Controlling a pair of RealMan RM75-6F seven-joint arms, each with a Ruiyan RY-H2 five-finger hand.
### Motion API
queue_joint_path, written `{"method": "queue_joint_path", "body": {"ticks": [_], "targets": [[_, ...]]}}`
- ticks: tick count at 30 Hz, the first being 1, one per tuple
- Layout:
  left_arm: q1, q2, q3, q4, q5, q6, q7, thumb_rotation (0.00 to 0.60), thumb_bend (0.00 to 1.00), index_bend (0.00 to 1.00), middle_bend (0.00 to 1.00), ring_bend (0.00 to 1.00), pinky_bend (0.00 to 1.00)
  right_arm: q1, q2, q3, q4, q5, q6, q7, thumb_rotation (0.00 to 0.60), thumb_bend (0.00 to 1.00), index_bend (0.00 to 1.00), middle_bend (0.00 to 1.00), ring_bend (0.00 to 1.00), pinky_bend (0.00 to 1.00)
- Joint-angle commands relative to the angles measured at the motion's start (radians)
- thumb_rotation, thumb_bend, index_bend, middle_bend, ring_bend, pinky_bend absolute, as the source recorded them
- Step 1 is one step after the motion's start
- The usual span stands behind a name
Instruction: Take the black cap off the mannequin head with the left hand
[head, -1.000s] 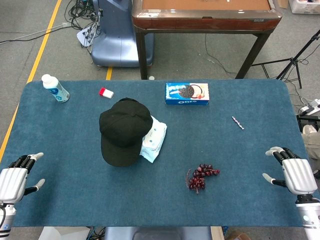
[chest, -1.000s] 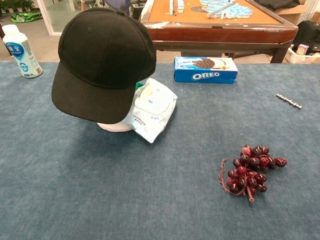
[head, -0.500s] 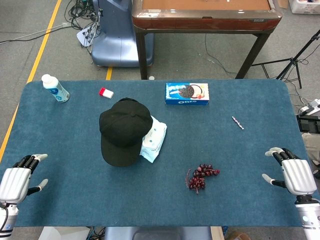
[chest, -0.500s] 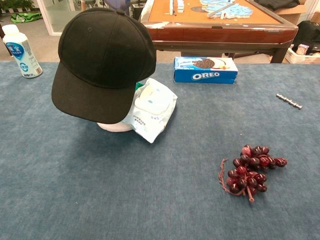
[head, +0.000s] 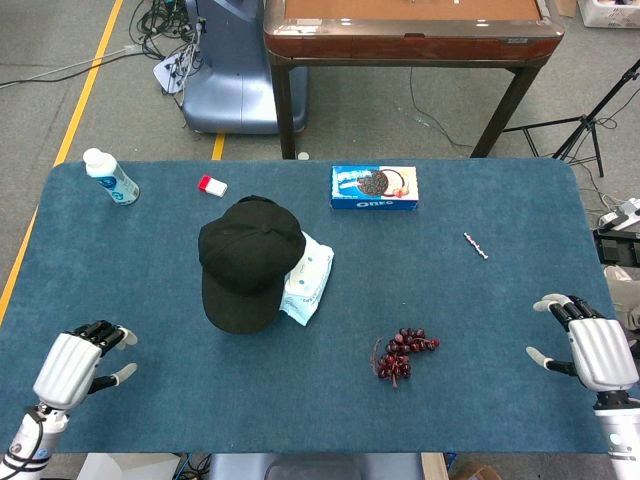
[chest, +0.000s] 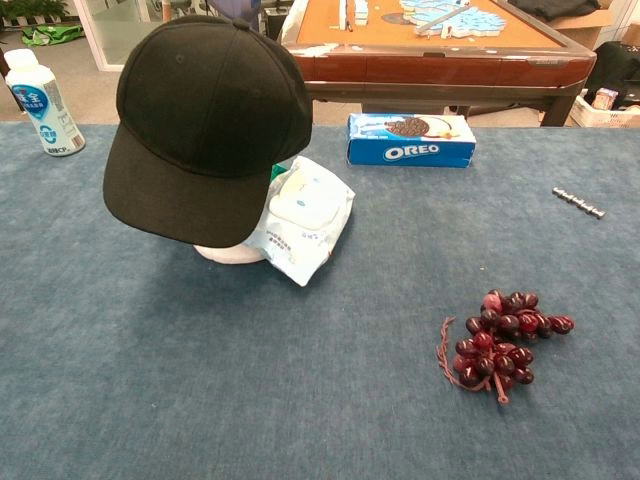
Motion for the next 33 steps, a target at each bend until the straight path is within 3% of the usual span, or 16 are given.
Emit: {"method": "queue_joint_path", "body": {"ticks": [1,13,25,33], "targets": [[-0.043,-0.035,0.001,0.026,0.04,-0.003,-0.008,0.6,0.03,0.55,0.66,0.52,0.66,-0.001,0.002,0.0,0.0,-0.002,0.002,0.004,0.6,0.03,0.35,0.31,0.26,0.48],[-0.19,-0.197,-0.029,0.225,0.073,-0.043,-0.101,0.6,0.0,0.62,0.75,0.58,0.69,0.001,0.025,0.012,0.006,0.015,-0.005,0.064,0.6,0.03,0.35,0.31,0.26,0.48],[-0.26,-0.344,-0.031,0.448,0.091,0.055,-0.16,0.6,0.0,0.68,0.81,0.64,0.74,-0.003,0.036,0.013,0.011,0.013,0.0,0.098,0.6,0.03,0.35,0.31,0.26,0.48],[-0.292,-0.395,-0.021,0.533,0.078,0.075,-0.172,0.6,0.0,0.69,0.82,0.65,0.75,-0.005,0.039,0.013,0.012,0.012,0.002,0.107,0.6,0.03,0.35,0.31,0.26,0.48]]}}
